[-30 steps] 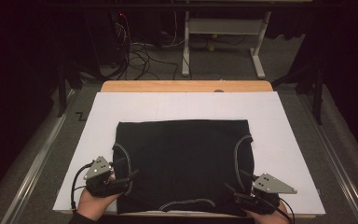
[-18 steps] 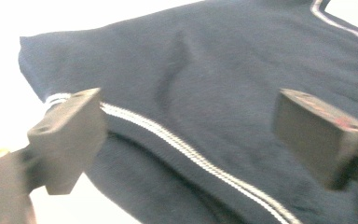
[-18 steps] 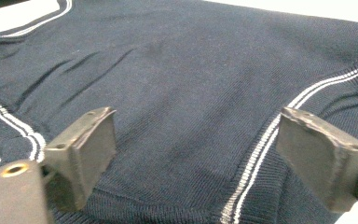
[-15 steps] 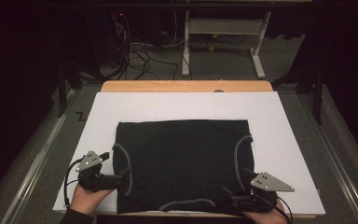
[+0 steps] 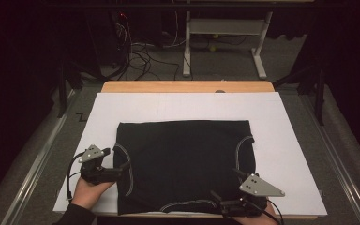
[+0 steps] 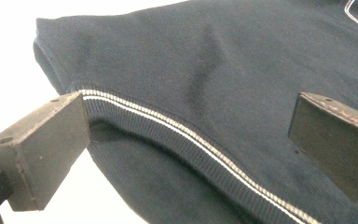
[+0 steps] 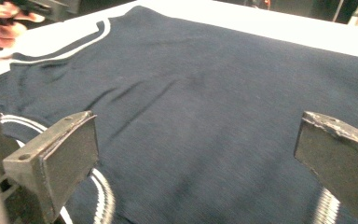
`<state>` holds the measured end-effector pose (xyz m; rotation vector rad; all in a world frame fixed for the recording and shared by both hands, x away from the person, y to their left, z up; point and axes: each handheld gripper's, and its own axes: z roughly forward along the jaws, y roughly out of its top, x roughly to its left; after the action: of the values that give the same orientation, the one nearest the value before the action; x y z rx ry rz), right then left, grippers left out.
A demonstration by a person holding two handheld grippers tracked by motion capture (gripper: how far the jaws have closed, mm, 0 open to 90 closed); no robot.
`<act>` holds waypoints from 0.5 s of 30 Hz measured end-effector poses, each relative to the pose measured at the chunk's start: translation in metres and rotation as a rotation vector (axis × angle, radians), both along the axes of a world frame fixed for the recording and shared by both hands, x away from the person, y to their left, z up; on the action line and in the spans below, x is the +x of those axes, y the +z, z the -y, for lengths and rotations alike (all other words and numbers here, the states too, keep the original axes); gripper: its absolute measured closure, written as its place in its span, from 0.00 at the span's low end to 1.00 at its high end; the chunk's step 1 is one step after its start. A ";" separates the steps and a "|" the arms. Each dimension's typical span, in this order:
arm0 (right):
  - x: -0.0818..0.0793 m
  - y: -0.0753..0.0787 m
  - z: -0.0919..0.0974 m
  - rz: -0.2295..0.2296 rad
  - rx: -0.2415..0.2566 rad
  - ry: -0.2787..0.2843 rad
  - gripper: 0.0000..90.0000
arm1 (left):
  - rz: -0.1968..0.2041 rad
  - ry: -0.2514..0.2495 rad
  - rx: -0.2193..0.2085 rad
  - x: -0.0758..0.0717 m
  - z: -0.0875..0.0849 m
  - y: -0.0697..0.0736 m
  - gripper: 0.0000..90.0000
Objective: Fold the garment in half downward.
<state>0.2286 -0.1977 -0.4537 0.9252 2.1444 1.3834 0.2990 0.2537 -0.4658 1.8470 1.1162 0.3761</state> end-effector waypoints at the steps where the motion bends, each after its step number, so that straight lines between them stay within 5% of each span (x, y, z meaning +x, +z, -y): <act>1: 0.000 0.000 -0.002 -0.001 -0.003 0.001 0.00 | 0.003 0.001 0.003 0.002 0.001 0.000 0.00; 15: 0.018 0.011 -0.063 -0.004 0.000 0.082 0.00 | 0.014 0.000 -0.001 0.040 0.005 0.012 0.00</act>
<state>0.2467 -0.1347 -0.4425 0.8498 2.2081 1.4206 0.3391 0.2484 -0.4533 1.8408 1.1064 0.3881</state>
